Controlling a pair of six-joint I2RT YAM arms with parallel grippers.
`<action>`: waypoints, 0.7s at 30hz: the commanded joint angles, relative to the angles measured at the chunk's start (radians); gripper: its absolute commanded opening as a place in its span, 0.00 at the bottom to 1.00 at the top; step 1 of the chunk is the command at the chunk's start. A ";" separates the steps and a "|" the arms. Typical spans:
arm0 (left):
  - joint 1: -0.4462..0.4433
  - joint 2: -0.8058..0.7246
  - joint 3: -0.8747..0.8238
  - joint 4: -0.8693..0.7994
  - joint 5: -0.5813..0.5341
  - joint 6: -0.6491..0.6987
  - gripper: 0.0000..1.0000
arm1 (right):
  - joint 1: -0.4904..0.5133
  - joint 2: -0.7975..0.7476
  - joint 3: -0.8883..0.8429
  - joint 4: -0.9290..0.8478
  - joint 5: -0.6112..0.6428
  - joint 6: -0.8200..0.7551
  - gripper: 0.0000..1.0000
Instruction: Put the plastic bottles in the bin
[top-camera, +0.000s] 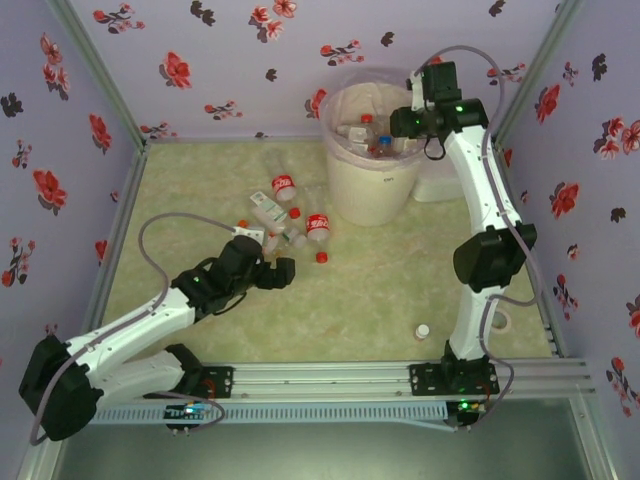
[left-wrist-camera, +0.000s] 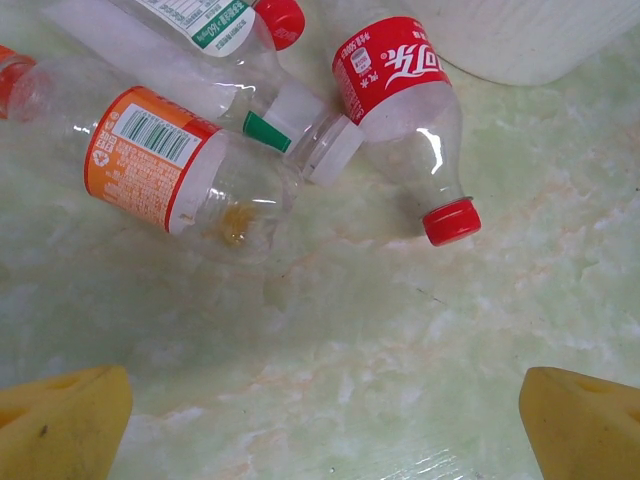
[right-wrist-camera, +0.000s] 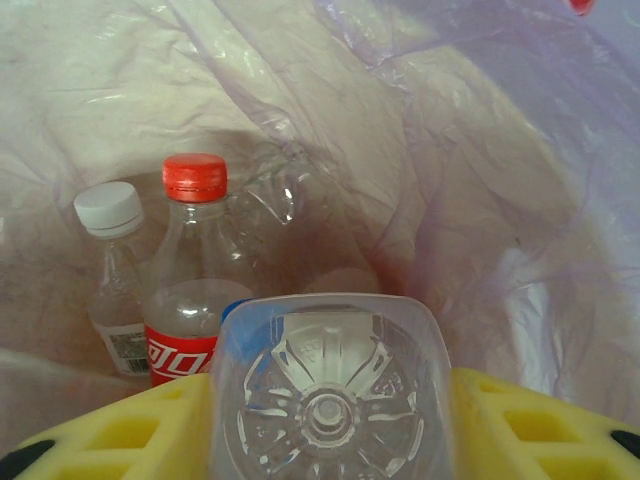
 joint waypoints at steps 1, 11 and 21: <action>0.008 0.006 0.007 0.013 -0.023 0.005 1.00 | -0.002 0.080 -0.020 -0.129 -0.106 0.078 0.14; 0.022 -0.001 -0.003 0.000 -0.023 -0.015 1.00 | 0.000 -0.012 -0.081 -0.061 -0.089 0.093 0.53; 0.036 -0.017 0.007 -0.021 -0.024 -0.028 1.00 | -0.001 -0.133 0.022 -0.105 -0.019 0.051 0.93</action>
